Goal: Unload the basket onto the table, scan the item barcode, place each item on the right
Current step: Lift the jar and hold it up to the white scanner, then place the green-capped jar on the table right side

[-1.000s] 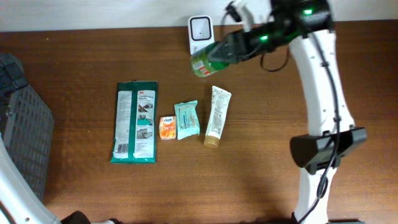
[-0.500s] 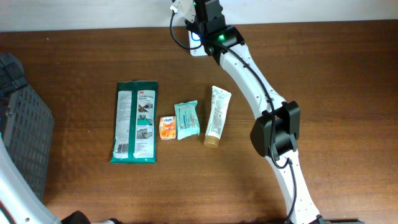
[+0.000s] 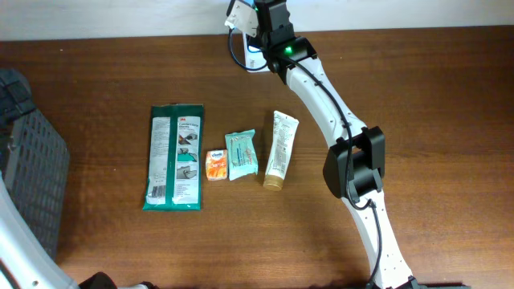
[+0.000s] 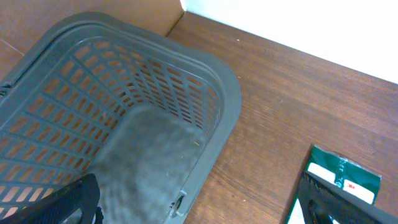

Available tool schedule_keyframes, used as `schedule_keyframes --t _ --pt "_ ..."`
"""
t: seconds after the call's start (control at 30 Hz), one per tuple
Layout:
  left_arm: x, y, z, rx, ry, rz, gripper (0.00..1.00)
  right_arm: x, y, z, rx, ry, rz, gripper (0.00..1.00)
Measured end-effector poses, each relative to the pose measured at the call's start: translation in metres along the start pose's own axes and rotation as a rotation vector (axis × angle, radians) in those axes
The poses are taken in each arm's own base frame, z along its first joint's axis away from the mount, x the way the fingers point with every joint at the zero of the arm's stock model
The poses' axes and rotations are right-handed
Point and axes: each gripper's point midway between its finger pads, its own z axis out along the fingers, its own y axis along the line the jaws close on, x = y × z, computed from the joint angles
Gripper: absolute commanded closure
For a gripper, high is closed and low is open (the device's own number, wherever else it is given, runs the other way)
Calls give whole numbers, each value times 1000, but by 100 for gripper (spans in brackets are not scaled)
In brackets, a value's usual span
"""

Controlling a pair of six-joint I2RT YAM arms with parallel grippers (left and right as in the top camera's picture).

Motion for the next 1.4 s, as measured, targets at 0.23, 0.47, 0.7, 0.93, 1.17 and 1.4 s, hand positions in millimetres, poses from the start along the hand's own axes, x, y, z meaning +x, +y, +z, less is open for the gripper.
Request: schedule_keyframes --t 0.23,0.47,0.7,0.93,1.17,1.4 --pt "0 0 0 0 2 0 1 -15 -10 -88 -279 -11 321 70" --pt "0 0 0 0 0 0 1 57 -28 -276 -592 323 727 70" --pt "0 0 0 0 1 0 1 274 45 -221 -545 904 1187 71" --pt "0 0 0 0 0 0 1 372 48 -235 -396 1038 1444 71" --pt "0 0 0 0 0 0 1 374 58 -233 -396 1025 1467 0" --pt "0 0 0 0 0 0 1 275 -14 -269 -378 738 1419 2"
